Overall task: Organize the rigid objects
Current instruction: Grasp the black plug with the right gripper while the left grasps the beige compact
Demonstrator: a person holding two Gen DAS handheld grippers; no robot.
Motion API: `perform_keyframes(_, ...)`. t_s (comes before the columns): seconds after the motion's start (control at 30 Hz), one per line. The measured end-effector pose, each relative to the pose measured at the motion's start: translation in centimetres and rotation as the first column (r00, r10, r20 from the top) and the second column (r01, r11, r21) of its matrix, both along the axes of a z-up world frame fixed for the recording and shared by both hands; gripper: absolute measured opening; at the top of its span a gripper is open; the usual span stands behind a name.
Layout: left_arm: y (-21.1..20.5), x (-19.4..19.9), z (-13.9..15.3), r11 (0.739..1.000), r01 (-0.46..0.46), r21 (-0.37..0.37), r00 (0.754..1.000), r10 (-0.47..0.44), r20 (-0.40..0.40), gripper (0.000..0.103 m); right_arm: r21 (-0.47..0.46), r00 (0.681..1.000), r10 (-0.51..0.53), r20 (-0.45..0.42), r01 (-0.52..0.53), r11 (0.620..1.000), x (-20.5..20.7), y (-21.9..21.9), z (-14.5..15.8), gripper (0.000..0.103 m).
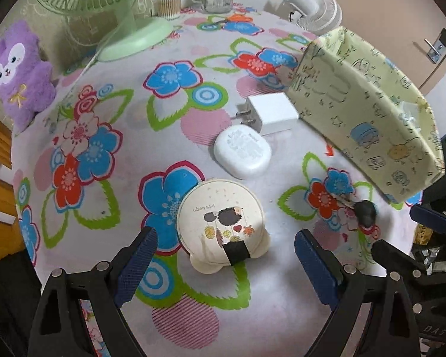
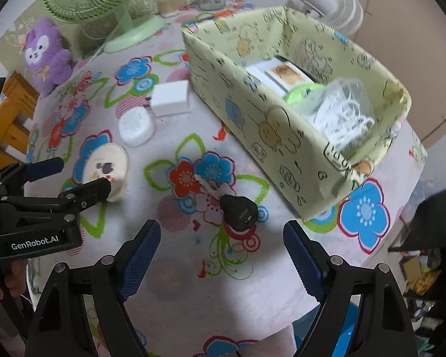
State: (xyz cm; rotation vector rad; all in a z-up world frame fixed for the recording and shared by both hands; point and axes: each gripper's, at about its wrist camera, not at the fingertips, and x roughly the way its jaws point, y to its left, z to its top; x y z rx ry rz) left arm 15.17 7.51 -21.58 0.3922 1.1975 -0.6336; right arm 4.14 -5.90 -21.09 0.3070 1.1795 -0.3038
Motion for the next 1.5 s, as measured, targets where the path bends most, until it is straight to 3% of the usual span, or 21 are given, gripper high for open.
perform_keyframes(0.5,-0.4,1.5,-3.1,0.999,-0.041,0.007,0.999,0.041,-0.036,0.093,-0.035,0.998,-0.057,-0.037,0.056,0.998,1.0,-1.0,-3.3,0.087)
perform_keyframes(0.67,-1.1,1.1,-3.2,0.999,-0.022,0.050,1.000,0.021,0.020,0.082,-0.041,0.996,-0.073,-0.047,0.071,0.997,1.5,-1.2,-3.8,0.087)
perform_keyframes(0.93,-1.6,0.8,-2.7,0.997,-0.015,0.073,1.000,0.016,-0.011,0.077,-0.036,0.994,-0.097,-0.058,0.095,0.995,1.9,-1.3,-4.6,0.086)
perform_keyframes(1.13,-0.3,-0.4,-2.5,0.999,-0.005,0.050,0.999,0.007,-0.047,0.077,-0.045,0.994,-0.100,-0.046,0.098,0.994,2.1,-1.3,-4.9,0.078)
perform_keyframes(1.3,0.3,-1.1,-2.2,0.999,-0.012,0.033,0.998,0.014,-0.056,0.077,-0.055,0.997,-0.073,-0.021,0.072,0.996,2.5,-1.0,-4.6,0.065)
perform_keyframes(1.4,0.4,-1.3,-2.0,1.000,-0.015,0.025,0.998,0.017,-0.054,0.077,-0.061,0.999,-0.045,-0.007,0.044,0.997,2.8,-0.7,-4.5,0.047)
perform_keyframes(1.5,0.5,-1.6,-1.8,1.000,-0.021,0.014,0.998,0.021,-0.054,0.077,-0.056,1.000,-0.006,-0.001,0.006,0.998,3.3,-0.2,-4.3,0.039)
